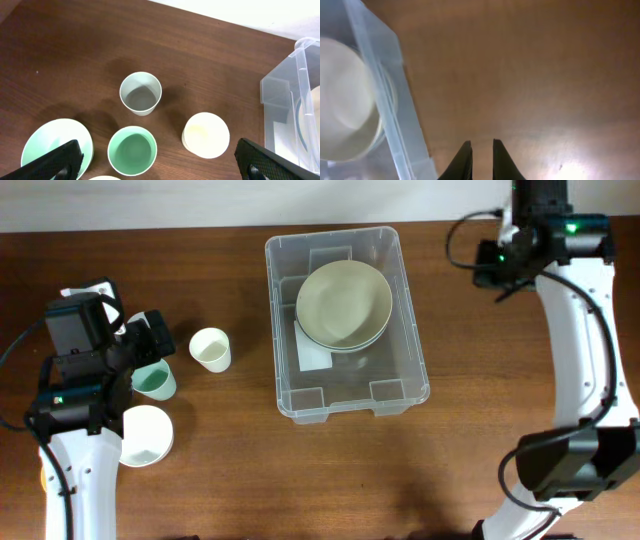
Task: Pack container
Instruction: 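Withdraw right gripper to the right side of the table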
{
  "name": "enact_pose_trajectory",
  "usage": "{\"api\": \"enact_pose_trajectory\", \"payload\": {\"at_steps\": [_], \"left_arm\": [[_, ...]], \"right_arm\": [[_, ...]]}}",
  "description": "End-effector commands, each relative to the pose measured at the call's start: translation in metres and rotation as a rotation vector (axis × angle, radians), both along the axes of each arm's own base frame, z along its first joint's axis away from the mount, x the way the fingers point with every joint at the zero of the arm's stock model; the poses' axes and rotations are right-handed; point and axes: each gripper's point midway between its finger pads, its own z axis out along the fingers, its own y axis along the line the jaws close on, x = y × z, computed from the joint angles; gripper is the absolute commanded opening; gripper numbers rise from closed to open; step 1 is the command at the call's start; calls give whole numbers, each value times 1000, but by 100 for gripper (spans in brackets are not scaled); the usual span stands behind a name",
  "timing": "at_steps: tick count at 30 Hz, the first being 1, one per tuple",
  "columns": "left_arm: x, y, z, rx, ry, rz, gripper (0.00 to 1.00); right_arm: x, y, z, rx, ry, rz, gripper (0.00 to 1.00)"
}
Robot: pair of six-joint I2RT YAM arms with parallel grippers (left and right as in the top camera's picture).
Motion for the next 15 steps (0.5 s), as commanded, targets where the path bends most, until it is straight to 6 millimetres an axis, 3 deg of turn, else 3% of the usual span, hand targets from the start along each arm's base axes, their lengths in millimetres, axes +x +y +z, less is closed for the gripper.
{"api": "enact_pose_trajectory", "payload": {"at_steps": [1,8,15], "left_arm": [[1,2,5,-3,-12,13,100],[1,2,5,-3,-12,13,99],[1,2,5,-3,-12,13,100]], "right_arm": [[-22,8,-43,95,156,-44,10],[-55,27,-99,131,333,-10,10],[-84,88,-126,283,435,228,11]]}}
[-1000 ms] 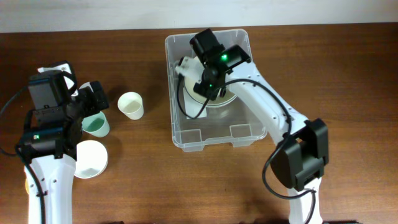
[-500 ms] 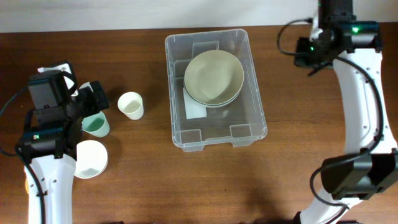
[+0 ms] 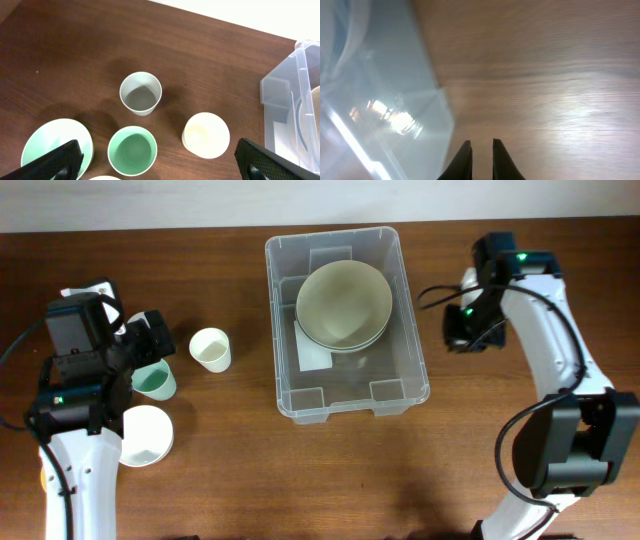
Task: Pack container
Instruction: 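Withdraw right gripper to the right side of the table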
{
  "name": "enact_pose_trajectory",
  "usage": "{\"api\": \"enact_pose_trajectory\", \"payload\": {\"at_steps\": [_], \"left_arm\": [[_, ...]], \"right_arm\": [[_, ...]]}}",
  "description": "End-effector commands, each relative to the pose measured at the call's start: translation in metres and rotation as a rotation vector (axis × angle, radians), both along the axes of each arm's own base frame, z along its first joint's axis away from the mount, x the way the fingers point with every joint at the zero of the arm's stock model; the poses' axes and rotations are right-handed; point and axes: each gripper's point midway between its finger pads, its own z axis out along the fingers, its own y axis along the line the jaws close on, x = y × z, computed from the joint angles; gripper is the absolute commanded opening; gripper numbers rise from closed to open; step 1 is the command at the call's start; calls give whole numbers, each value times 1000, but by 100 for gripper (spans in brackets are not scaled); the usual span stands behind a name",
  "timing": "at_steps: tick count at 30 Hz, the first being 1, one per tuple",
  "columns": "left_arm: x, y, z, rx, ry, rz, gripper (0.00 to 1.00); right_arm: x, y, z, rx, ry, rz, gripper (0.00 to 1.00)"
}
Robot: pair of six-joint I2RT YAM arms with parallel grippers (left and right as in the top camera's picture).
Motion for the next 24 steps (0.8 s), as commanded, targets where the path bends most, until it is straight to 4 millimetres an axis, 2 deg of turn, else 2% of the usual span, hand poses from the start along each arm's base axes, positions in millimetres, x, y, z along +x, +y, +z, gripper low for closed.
{"api": "enact_pose_trajectory", "payload": {"at_steps": [1,6,10,12,14,16,19,21,23,24], "left_arm": [[1,2,5,-3,-11,12,99],[1,2,5,-3,-11,12,99],[1,2,5,-3,-11,12,99],[1,2,5,-3,-12,12,99],[1,2,5,-3,-11,13,100],[1,2,5,-3,-13,13,99],[2,2,5,-2,-16,12,99],[2,2,5,-2,-16,12,99],[3,2,6,-1,-21,12,99],[3,2,7,-1,-23,12,99]], "right_arm": [[-15,40,-10,104,43,118,11],[-22,66,-15,99,46,213,11],[-16,63,-16,76,19,214,11],[-8,50,-17,24,-4,190,11],[4,24,-17,-81,-34,101,11],[22,-7,-7,-182,-99,-2,11],[49,-34,28,-213,-239,-83,11],[67,-53,65,-236,-375,-138,14],[79,-73,106,-273,-520,-194,22],[82,-79,122,-284,-579,-215,71]]}}
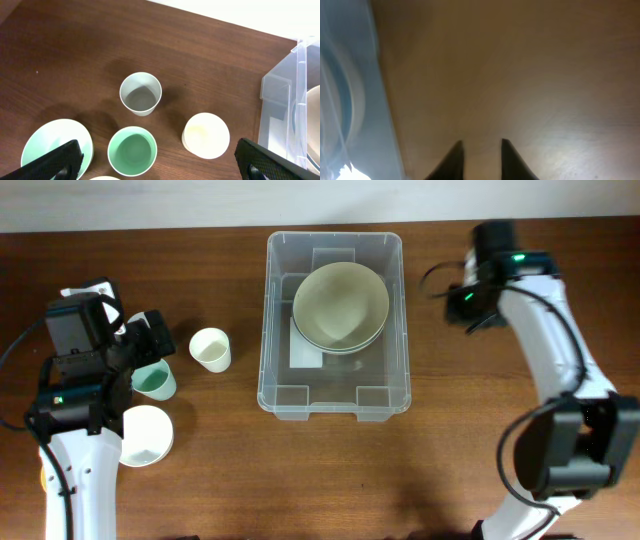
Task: Pack container
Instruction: 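Withdraw right gripper to the right side of the table, then grasp the white cup with the left gripper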
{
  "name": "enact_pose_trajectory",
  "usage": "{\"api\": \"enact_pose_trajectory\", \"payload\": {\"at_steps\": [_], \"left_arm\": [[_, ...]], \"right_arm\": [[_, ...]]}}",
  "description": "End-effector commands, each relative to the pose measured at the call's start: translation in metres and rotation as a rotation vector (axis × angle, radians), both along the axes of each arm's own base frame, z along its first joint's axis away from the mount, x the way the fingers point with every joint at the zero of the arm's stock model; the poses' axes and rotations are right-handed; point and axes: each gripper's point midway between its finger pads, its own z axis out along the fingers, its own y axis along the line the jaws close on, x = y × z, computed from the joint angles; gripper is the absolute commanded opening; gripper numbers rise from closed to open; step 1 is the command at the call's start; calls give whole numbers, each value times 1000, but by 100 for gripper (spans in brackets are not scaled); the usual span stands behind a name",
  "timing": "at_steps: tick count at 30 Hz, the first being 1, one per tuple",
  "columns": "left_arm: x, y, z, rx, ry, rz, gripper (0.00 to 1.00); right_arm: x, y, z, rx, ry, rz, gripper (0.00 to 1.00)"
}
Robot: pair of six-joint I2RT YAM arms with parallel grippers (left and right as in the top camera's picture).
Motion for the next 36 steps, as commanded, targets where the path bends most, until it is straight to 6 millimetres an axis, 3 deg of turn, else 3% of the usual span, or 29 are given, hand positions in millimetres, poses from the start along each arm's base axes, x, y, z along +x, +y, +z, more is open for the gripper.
{"api": "enact_pose_trajectory", "payload": {"at_steps": [1,5,11,16,23,30,36], "left_arm": [[3,2,7,1,-24,8,99],[9,-11,9,44,-27,-67,99],[26,-50,-8,57,18,-192,98],[52,-82,-41,50,113,-277,93],[83,-109,-93,22,246,-341,91],[74,-130,-154,-96,416,-408,91],[62,-134,-173,-106,500,-416,91]], "right_arm": [[12,-39,105,-96,-316,-114,99],[3,-56,149,-107,-438,-129,99],[-32,-57,179,-109,-466,-147,99],[-46,-56,173,-101,-419,-154,99],[-48,-55,162,-98,-372,-153,99],[-48,-55,162,-98,-372,-153,99],[-48,-55,162,-99,-371,-153,99]]}}
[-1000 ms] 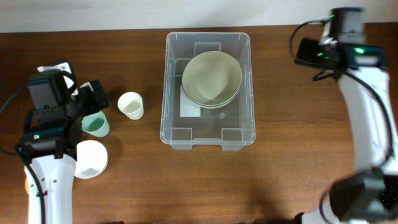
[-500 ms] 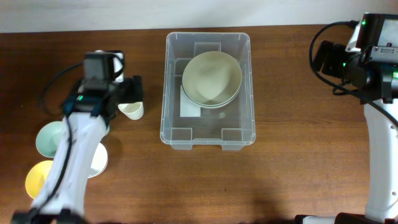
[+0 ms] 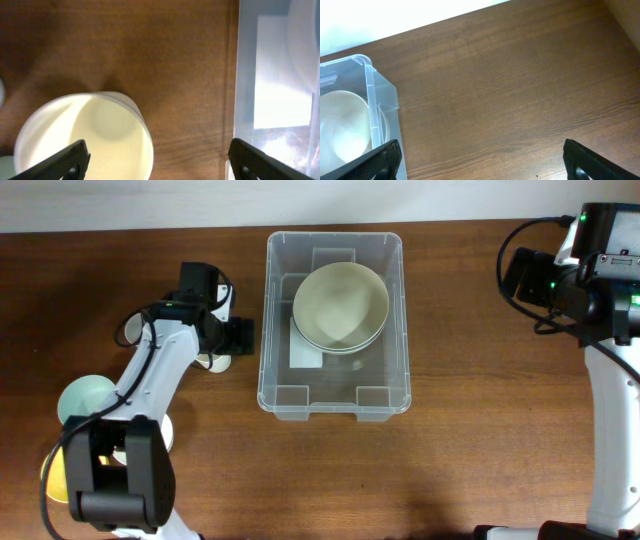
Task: Pack container
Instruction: 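Grasp the white cup with the left gripper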
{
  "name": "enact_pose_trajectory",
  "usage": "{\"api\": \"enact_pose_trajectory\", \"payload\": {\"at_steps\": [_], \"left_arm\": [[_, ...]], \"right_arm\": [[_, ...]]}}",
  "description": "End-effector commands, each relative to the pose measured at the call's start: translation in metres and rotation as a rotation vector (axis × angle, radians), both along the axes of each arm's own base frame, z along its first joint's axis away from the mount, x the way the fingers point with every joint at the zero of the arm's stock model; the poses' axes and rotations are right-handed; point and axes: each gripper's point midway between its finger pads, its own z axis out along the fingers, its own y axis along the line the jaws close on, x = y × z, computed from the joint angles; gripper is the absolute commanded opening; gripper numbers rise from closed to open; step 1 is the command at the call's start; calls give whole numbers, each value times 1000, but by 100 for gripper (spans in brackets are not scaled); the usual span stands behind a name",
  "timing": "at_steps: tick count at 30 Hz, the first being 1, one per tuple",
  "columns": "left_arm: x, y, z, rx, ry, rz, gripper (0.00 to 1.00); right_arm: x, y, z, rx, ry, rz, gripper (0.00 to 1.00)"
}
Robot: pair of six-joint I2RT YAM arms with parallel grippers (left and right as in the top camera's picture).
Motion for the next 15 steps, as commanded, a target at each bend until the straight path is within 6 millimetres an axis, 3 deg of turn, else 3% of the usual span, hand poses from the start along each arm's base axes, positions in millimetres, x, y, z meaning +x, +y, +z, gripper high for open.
{"api": "enact_pose_trajectory", "payload": {"at_steps": [1,7,11,13,15], "left_arm": [[-1,-10,-3,-29,22,-20,90],[-9,-6,-32,-9,112,-13,76],[-11,-1,-48,22,149,-5,52],[-10,7,-48,66,145,7,36],[-8,13,-44,97,132,16,27]], "right_arm": [[1,-4,0,-9,2,-17,99],[-1,-4,-2,-7,15,-17,99],[-3,-4,-4,-6,24,-17,99],[-4,-4,-4,-5,30,-18,99],[-4,-4,-5,-5,30,-18,99]]}}
